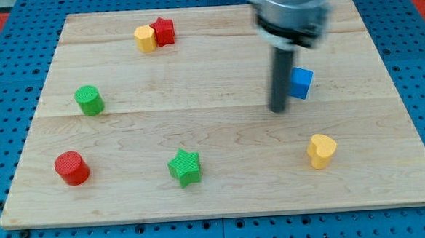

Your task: Push yellow heart to center

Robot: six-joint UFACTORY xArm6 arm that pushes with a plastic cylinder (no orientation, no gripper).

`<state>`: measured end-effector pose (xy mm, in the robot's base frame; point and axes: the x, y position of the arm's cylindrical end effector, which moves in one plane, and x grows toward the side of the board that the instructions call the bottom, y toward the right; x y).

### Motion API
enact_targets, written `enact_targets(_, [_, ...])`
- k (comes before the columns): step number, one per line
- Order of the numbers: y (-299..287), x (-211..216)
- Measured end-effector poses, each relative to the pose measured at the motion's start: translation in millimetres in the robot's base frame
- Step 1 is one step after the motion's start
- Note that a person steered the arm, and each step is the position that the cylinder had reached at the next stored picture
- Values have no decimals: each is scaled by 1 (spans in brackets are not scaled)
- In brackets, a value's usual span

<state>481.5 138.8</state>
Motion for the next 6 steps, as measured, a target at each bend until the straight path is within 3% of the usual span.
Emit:
enact_targets(1, [58,57])
enact_targets(2, [38,74])
enact_targets(3, [-45,37])
enact_targets(4, [-93,40])
enact_targets(5, [-92,74])
enact_targets(6, [-122,21])
